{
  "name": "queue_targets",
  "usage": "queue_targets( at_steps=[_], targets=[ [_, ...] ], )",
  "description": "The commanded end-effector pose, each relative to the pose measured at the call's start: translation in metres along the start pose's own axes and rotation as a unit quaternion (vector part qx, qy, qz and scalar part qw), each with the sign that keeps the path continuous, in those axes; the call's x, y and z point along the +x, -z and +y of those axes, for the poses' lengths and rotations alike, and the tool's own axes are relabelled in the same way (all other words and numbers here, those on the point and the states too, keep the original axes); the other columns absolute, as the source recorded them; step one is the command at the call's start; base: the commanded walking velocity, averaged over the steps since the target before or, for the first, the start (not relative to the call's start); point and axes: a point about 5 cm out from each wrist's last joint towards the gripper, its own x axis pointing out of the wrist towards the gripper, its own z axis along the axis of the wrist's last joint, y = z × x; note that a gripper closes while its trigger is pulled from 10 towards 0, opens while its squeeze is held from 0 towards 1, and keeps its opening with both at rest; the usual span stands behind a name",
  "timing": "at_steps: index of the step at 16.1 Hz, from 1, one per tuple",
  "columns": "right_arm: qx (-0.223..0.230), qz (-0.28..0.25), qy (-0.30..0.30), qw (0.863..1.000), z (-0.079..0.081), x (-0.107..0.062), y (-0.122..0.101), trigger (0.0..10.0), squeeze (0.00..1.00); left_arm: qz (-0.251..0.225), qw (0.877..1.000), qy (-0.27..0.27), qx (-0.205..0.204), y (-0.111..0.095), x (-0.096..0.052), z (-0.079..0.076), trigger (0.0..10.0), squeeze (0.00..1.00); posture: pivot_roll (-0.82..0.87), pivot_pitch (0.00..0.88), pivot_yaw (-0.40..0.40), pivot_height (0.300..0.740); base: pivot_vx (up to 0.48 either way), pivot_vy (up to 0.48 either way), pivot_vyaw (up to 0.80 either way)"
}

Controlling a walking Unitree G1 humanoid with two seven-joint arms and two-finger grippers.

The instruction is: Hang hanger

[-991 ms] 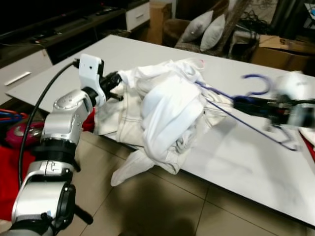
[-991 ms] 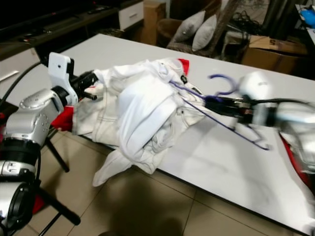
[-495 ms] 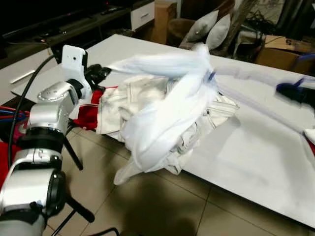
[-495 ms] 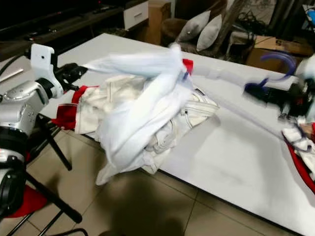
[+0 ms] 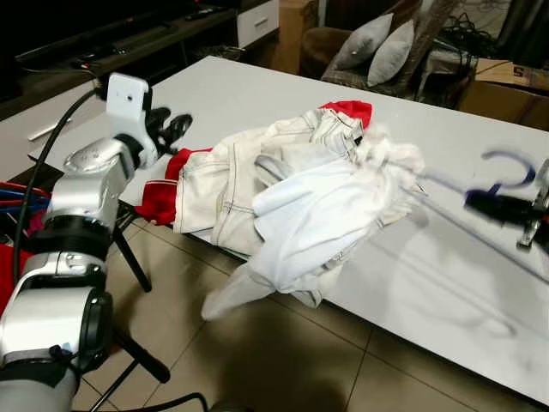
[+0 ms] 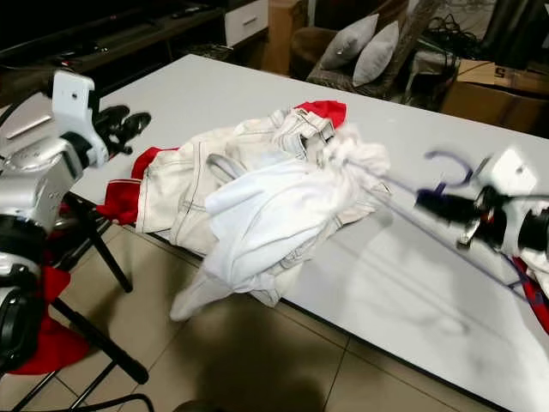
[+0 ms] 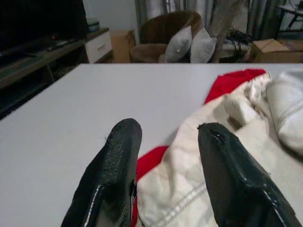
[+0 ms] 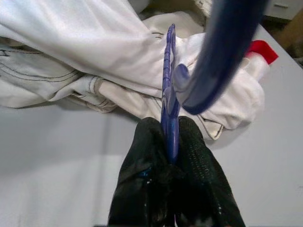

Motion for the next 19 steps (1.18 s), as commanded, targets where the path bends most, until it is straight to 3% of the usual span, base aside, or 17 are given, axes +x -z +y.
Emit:
queue_targets(
  at_steps=[1, 2, 3, 4, 6, 7, 8, 9, 10, 11, 12, 13, 15, 17, 19],
  targets=[
    [-0.031, -0.003, 0.022, 0.999, -0.008, -0.009, -0.012, 10.0, 0.00, 0.003, 1.000, 0.000, 0.011, -0.001, 0.000, 0.001, 10.0, 0.00, 0.09, 0.000, 0.062, 0.740, 0.000, 0.000, 0.00],
    [-0.046, 0.000, 0.046, 0.998, -0.014, -0.019, -0.018, 10.0, 0.00, -0.009, 1.000, -0.004, 0.005, -0.005, 0.000, 0.001, 10.0, 0.00, 0.08, 0.000, 0.065, 0.740, 0.000, 0.000, 0.00],
    [-0.059, -0.006, 0.059, 0.997, -0.016, -0.027, -0.024, 10.0, 0.00, -0.015, 1.000, 0.001, -0.006, -0.007, 0.000, -0.001, 10.0, 1.00, 0.08, 0.000, 0.068, 0.740, 0.000, 0.000, 0.00],
    [-0.067, -0.007, 0.081, 0.994, -0.021, -0.032, -0.028, 10.0, 0.00, -0.021, 1.000, 0.005, -0.015, -0.008, 0.000, -0.003, 10.0, 1.00, 0.08, 0.000, 0.068, 0.740, 0.000, 0.000, 0.00],
    [-0.097, 0.021, 0.188, 0.977, -0.039, -0.051, -0.040, 10.0, 0.00, -0.049, 0.998, 0.009, -0.046, -0.017, -0.001, -0.008, 10.0, 1.00, 0.08, 0.000, 0.072, 0.740, 0.000, 0.000, 0.00],
    [-0.092, 0.018, 0.185, 0.978, -0.038, -0.055, -0.042, 10.0, 0.00, -0.056, 0.997, 0.011, -0.052, -0.020, -0.002, -0.010, 10.0, 1.00, 0.08, 0.000, 0.073, 0.740, 0.000, 0.000, 0.00],
    [-0.090, -0.001, 0.130, 0.988, -0.025, -0.061, -0.048, 10.0, 0.00, -0.065, 0.996, 0.013, -0.060, -0.024, -0.003, -0.013, 10.0, 1.00, 0.07, 0.000, 0.075, 0.740, 0.000, 0.000, 0.00],
    [-0.078, -0.027, 0.102, 0.991, -0.016, -0.064, -0.052, 10.0, 0.00, -0.067, 0.995, 0.018, -0.075, -0.026, -0.004, -0.017, 10.0, 0.85, 0.07, 0.000, 0.077, 0.740, 0.000, 0.000, 0.00],
    [-0.056, -0.056, 0.147, 0.986, -0.018, -0.065, -0.053, 10.0, 0.00, -0.092, 0.992, 0.028, -0.083, -0.031, -0.006, -0.025, 10.0, 0.00, 0.06, 0.000, 0.080, 0.740, 0.000, 0.000, 0.00],
    [-0.017, -0.091, 0.223, 0.970, -0.024, -0.059, -0.052, 10.0, 0.00, -0.109, 0.991, 0.044, -0.072, -0.034, -0.012, -0.036, 10.0, 0.00, 0.06, 0.000, 0.079, 0.740, 0.000, 0.000, 0.00],
    [0.025, -0.127, 0.262, 0.956, -0.023, -0.050, -0.052, 10.0, 0.00, -0.116, 0.991, 0.045, -0.058, -0.034, -0.017, -0.044, 10.0, 0.00, 0.05, 0.000, 0.077, 0.740, 0.000, 0.000, 0.00],
    [0.101, -0.194, 0.300, 0.929, -0.008, -0.028, -0.053, 10.0, 0.00, -0.130, 0.989, 0.072, -0.027, -0.034, -0.026, -0.069, 10.0, 0.00, 0.05, 0.000, 0.070, 0.740, 0.000, 0.000, 0.00],
    [0.150, -0.222, 0.321, 0.908, 0.026, 0.003, -0.048, 10.0, 0.00, -0.145, 0.984, 0.095, -0.046, -0.032, -0.037, -0.101, 10.0, 0.00, 0.05, 0.000, 0.063, 0.740, 0.000, 0.000, -0.32],
    [0.139, -0.202, 0.348, 0.905, 0.054, 0.025, -0.051, 10.0, 0.00, -0.158, 0.980, 0.095, -0.080, -0.029, -0.045, -0.119, 10.0, 0.00, 0.03, 0.000, 0.057, 0.740, 0.000, 0.000, -0.77],
    [0.140, -0.209, 0.366, 0.896, 0.065, 0.033, -0.059, 10.0, 0.00, -0.150, 0.982, 0.093, -0.073, -0.026, -0.047, -0.130, 10.0, 0.00, 0.03, 0.000, 0.044, 0.740, 0.000, 0.000, -0.78]
  ],
)
